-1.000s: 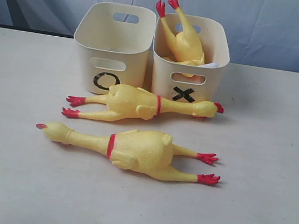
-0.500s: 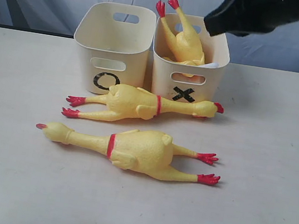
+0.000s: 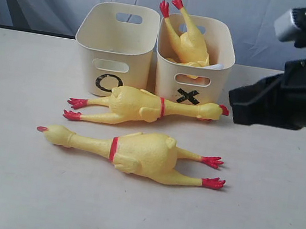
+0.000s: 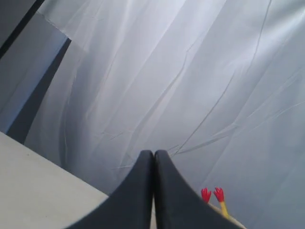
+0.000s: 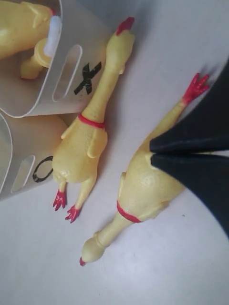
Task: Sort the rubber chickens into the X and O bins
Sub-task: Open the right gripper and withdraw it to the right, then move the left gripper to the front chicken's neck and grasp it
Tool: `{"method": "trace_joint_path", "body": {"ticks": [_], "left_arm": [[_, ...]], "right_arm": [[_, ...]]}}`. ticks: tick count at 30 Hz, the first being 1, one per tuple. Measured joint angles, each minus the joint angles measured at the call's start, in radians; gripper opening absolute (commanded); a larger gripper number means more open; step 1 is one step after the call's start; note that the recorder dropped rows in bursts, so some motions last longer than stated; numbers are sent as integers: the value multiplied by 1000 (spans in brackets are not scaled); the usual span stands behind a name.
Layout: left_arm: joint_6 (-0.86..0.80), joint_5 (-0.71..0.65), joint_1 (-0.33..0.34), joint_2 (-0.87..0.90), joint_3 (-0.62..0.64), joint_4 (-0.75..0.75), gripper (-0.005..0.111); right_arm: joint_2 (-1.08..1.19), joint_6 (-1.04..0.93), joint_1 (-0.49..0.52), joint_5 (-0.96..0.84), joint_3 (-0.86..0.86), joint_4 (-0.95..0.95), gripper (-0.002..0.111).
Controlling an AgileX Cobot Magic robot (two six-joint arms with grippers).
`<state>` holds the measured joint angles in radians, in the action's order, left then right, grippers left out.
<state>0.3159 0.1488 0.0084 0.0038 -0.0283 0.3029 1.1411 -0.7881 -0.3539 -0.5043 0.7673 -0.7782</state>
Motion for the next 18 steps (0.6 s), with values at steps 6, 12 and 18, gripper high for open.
{"method": "trace_joint_path", "body": {"ticks": [6, 12, 18], "left_arm": [[91, -59, 0, 10, -132, -180, 0], [95, -102, 0, 254, -344, -341, 0], [-116, -353, -83, 578, -574, -322, 0]], "right_arm": [[-252, -2, 0, 16, -168, -84, 0], [-485, 0, 0, 18, -237, -156, 0], [-556, 2, 0, 3, -237, -165, 0]]}}
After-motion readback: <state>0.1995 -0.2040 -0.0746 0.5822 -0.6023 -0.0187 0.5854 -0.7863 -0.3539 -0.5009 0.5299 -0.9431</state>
